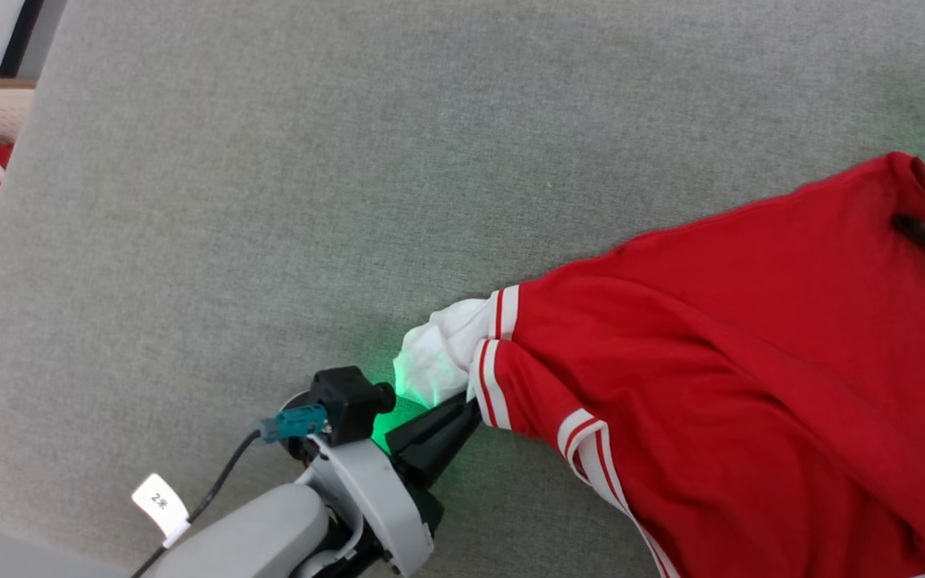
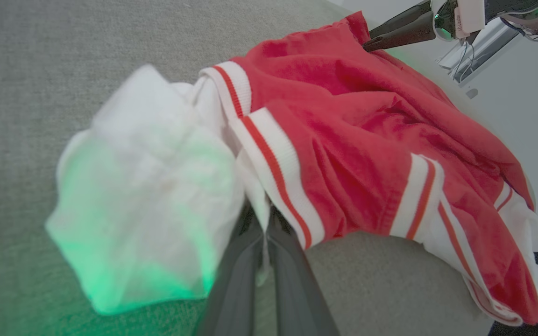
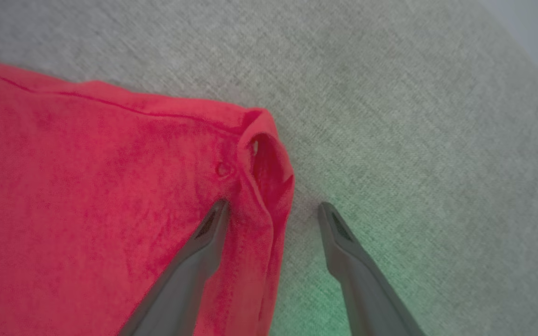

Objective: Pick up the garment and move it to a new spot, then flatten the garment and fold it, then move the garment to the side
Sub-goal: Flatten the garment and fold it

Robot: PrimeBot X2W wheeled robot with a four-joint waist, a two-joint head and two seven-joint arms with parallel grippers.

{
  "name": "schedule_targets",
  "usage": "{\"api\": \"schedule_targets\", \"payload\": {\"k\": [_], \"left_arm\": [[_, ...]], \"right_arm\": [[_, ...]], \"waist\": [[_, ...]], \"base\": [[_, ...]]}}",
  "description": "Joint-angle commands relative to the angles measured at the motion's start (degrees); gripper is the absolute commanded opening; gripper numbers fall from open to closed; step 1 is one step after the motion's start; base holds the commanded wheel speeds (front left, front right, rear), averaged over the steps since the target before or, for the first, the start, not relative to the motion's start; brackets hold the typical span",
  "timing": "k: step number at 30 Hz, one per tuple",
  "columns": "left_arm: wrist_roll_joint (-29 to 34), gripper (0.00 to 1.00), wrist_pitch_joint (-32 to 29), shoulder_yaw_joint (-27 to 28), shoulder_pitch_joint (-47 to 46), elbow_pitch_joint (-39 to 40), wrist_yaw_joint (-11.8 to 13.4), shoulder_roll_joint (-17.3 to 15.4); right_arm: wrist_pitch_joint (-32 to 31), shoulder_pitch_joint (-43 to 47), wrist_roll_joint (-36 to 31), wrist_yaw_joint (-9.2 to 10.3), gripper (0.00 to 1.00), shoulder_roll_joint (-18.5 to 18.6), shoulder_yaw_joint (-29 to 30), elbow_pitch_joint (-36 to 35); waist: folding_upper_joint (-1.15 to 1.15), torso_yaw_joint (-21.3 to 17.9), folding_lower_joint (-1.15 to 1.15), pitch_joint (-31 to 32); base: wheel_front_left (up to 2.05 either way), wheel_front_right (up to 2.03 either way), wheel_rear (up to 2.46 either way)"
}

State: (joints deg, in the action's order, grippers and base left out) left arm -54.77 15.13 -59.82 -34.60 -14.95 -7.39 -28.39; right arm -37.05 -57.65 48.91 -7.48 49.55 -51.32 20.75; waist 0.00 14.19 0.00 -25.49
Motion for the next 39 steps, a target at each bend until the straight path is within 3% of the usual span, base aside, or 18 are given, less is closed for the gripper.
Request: {"api": "schedule_targets", "payload": {"k": [1, 8, 10, 17, 24, 31, 35, 39], "left_arm": [[-0.3, 0.0, 0.0, 0.1, 0.4, -0.2, -0.1, -0.4], [-1.9, 0.0, 0.0, -0.5, -3.4, 1.2, -0.1, -4.0], [-2.8, 0.0, -0.1, -1.0, -6.0, 0.7, -0.1, -6.0], [-8.0, 0.0, -2.5, -1.5, -18.6, 1.3, -0.1, -8.6], [-14.9, 0.0, -3.1, 2.3, -38.2, -5.4, -0.1, -8.6], [-15.8, 0.0, -1.2, 7.4, -57.1, -21.3, 0.0, -5.5], [-17.4, 0.0, -0.2, 10.4, -61.2, -25.3, 0.0, -3.7], [-19.0, 0.0, 0.0, 9.3, -57.1, -22.7, 0.0, -3.8]], "right_arm": [[0.5, 1.7, 0.6, -0.01, 0.0, -1.6, -2.8, 1.1], [10.4, -5.0, 1.5, 0.03, 0.0, -2.9, -2.2, 6.7], [12.4, -6.9, 0.8, 0.03, 0.0, -3.9, -1.2, 9.7], [20.3, -14.1, -1.2, 0.03, 0.0, -7.2, 4.7, 19.2], [29.8, -25.8, -8.3, 0.04, 0.0, -12.3, 11.6, 31.2], [41.6, -38.9, -15.1, 0.1, 0.0, -17.7, 17.7, 41.6], [46.0, -41.6, -16.9, 0.1, 0.0, -20.0, 19.3, 46.0], [47.9, -38.9, -16.1, 0.1, 0.0, -21.1, 19.1, 47.5]], "waist": [[0.0, -0.5, 0.0, 0.5], [0.0, -2.2, 0.0, 3.0], [0.0, -2.9, 0.0, 3.5], [0.0, -5.5, 0.0, 3.7], [0.0, -10.3, 0.0, 0.5], [0.0, -13.6, 0.0, -1.8], [0.0, -14.3, 0.0, -1.7], [0.0, -14.3, 0.0, -1.7]], "base": [[0.0, 0.0, 0.0], [0.0, 0.0, 0.0], [0.0, 0.0, 0.0], [0.0, 0.0, 0.0], [0.0, 0.0, 0.0], [0.0, 0.0, 0.0], [0.0, 0.0, 0.0], [0.0, 0.0, 0.0]]}}
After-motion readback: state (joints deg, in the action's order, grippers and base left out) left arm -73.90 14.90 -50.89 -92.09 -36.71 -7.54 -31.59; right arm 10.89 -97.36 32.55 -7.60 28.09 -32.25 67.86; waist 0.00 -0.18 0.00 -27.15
